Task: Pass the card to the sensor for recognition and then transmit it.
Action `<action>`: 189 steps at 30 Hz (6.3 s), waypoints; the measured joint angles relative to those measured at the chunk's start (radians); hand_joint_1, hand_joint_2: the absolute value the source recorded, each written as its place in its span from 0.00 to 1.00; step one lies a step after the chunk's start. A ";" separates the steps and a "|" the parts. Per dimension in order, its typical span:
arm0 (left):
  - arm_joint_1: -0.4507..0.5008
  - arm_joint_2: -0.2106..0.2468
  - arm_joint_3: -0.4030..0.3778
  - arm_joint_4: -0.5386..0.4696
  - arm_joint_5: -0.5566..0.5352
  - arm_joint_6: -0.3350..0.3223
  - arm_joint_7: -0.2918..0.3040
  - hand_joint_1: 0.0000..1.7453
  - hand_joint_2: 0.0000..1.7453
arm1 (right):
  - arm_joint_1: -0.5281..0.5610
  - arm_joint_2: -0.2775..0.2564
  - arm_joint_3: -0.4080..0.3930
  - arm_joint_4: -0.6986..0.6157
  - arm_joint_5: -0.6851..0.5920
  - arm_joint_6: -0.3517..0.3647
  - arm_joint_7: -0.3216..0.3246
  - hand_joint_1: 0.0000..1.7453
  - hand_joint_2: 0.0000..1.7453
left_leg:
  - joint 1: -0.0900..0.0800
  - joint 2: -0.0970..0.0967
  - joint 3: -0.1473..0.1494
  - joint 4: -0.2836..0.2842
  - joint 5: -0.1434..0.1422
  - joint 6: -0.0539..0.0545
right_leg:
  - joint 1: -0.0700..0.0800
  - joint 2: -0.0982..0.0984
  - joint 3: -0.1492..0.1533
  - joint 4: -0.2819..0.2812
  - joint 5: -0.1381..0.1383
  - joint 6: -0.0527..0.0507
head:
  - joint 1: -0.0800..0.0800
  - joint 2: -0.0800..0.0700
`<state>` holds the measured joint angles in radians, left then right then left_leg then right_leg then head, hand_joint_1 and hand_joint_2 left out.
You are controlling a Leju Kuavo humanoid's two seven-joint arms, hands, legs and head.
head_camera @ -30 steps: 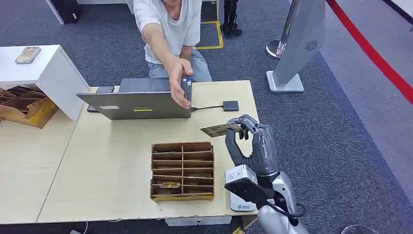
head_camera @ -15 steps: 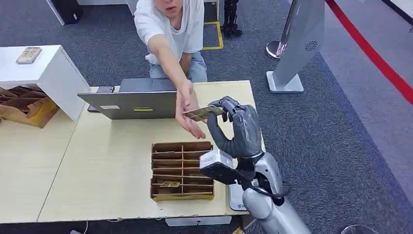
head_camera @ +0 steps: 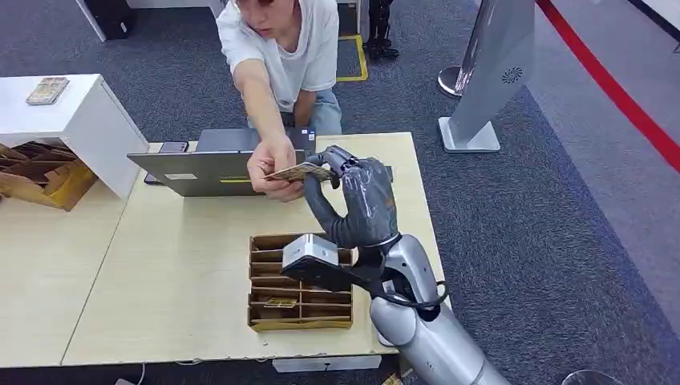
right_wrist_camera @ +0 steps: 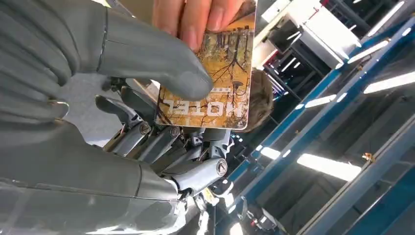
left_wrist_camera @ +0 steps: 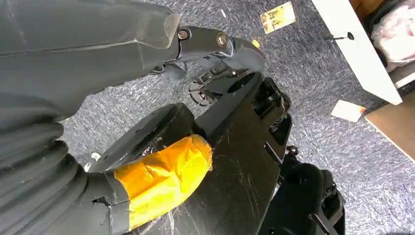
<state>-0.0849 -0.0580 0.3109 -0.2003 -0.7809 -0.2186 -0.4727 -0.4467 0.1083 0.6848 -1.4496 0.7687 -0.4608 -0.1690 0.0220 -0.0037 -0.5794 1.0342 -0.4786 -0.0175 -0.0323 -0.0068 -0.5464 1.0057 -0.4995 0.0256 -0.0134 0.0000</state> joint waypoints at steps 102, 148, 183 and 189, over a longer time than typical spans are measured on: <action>0.048 0.011 0.010 0.000 0.076 0.046 -0.066 0.00 0.00 | 0.394 -0.185 0.020 -0.065 0.094 0.004 -0.021 0.00 1.00 | 0.000 0.000 -0.001 0.000 -0.001 0.000 | 0.000 0.000 -0.001 -0.001 0.000 0.000 | 0.000 0.000; 0.043 0.015 0.010 0.000 0.055 0.027 -0.057 0.00 0.00 | 0.323 -0.219 0.110 0.089 0.286 0.067 0.116 0.00 1.00 | 0.000 0.000 -0.001 0.000 -0.001 0.000 | 0.000 0.000 -0.001 -0.001 0.000 0.000 | 0.000 0.000; 0.042 0.019 0.010 0.000 0.048 0.021 -0.060 0.00 0.00 | 0.313 -0.219 0.111 0.094 0.267 0.082 0.115 0.30 1.00 | 0.000 0.000 -0.001 0.000 0.000 0.000 | 0.000 0.000 -0.001 -0.001 0.000 0.000 | 0.000 0.000; 0.042 0.019 0.010 0.000 0.048 0.019 -0.063 0.00 0.00 | 0.310 -0.219 0.112 0.094 0.267 0.083 0.115 0.29 1.00 | 0.000 0.000 -0.001 0.000 0.000 0.000 | 0.000 0.000 -0.001 -0.001 0.000 0.000 | 0.000 0.000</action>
<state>-0.0427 -0.0389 0.3212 -0.2003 -0.7332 -0.1999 -0.5356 -0.1370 -0.1110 0.7965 -1.3554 1.0353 -0.3777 -0.0542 0.0220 -0.0037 -0.5802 1.0341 -0.4791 -0.0173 -0.0324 -0.0067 -0.5473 1.0051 -0.4996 0.0258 -0.0134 0.0000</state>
